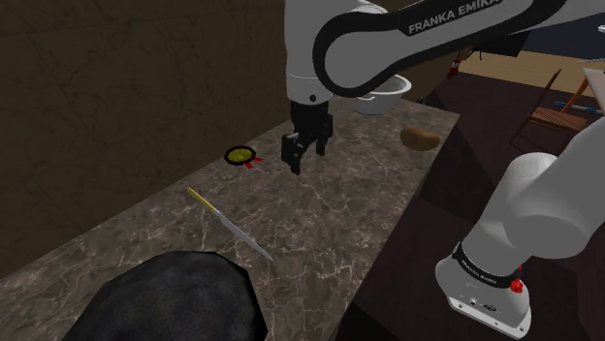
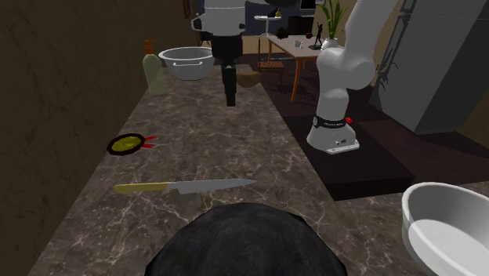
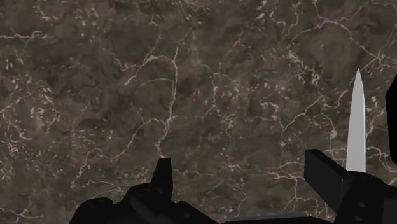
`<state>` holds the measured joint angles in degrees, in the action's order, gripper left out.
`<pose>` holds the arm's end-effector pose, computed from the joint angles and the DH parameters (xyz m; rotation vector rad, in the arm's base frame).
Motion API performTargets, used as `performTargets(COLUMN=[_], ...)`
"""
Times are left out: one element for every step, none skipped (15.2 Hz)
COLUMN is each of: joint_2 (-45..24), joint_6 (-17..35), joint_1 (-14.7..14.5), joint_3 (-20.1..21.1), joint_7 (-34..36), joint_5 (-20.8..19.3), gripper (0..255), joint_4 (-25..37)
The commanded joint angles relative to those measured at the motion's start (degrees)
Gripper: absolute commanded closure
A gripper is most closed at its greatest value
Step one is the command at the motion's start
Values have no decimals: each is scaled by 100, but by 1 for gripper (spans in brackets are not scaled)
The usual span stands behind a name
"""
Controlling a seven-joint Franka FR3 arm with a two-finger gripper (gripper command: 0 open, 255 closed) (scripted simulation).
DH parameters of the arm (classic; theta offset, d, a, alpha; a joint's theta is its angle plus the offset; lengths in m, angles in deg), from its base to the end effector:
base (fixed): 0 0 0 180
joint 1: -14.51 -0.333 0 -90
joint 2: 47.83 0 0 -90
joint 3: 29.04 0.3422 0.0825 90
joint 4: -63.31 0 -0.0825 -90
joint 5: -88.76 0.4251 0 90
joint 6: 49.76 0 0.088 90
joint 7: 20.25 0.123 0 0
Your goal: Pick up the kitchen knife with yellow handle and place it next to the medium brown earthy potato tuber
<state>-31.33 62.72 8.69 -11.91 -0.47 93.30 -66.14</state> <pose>0.4508 0.2035 0.4643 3.1245 0.0185 -0.0216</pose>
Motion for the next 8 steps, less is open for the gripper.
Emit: performTargets(joint_2=[-395, -595, -798, -1004, -1213, -1425, -1639, -1855], joint_6=[205, 300, 389, 472, 549, 618, 681, 735], joint_1=[-36, -54, -74, -95, -119, -149, -182, -221], joint_3=[160, 230, 295, 358, 416, 468, 516, 556], joint_7=[221, 327, 436, 547, 661, 776, 892, 1009], joint_5=[-71, -124, -185, -255, -333, -418, -511, -609], gripper=[0, 0, 0, 0, 0, 0, 0, 0], joint_4=[216, 327, 445, 570, 703, 843, 990, 1145])
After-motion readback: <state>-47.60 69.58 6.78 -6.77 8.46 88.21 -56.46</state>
